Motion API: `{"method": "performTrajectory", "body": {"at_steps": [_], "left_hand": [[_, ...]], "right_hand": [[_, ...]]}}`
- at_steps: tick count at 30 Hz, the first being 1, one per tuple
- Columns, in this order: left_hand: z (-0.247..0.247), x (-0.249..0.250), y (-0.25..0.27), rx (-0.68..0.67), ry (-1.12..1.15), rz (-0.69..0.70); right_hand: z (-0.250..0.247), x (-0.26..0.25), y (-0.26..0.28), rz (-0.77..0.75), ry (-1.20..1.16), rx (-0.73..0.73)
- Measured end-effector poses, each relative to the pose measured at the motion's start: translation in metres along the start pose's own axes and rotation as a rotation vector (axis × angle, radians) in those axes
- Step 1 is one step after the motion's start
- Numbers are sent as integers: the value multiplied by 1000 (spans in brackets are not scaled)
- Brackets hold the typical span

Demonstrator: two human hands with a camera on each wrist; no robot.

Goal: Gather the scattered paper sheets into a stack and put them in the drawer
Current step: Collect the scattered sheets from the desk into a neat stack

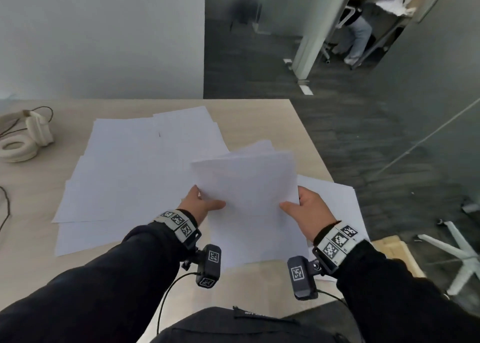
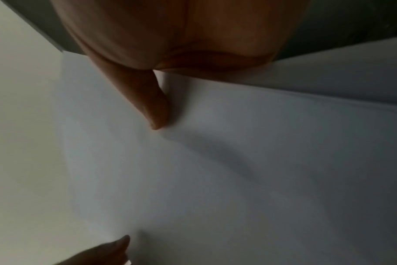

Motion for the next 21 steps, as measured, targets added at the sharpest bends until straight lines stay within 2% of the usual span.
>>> {"method": "performTrajectory", "body": {"at_steps": [4, 6, 9, 11, 13, 16, 21], "left_hand": [[4, 43, 9, -13, 140, 101], [12, 62, 17, -53, 253, 170], [27, 82, 28, -89, 330, 266], [41, 91, 31, -93, 328, 306], [50, 92, 28, -71, 304, 319], [60, 78, 18, -3, 158, 281], [68, 50, 1, 137, -102, 152]], "right_hand": [[-31, -12, -17, -49, -177, 121], [-45, -7, -25, -49, -238, 128], [-52, 13, -35, -25, -217, 56], [-61, 31, -43, 16, -108, 64], [-66, 45, -51, 45, -72, 46], [-59, 59, -57, 97, -77, -102], [-57, 86, -65, 178, -7, -206]]}}
Point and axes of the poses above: each hand's wrist, its own y-axis away from the middle knuckle, its own z-axis out of the palm, x = y × z, the point moved 6 cm from there along -y, towards the middle knuckle, and after that the axes turned 14 degrees about -z, right-handed, at the moved point
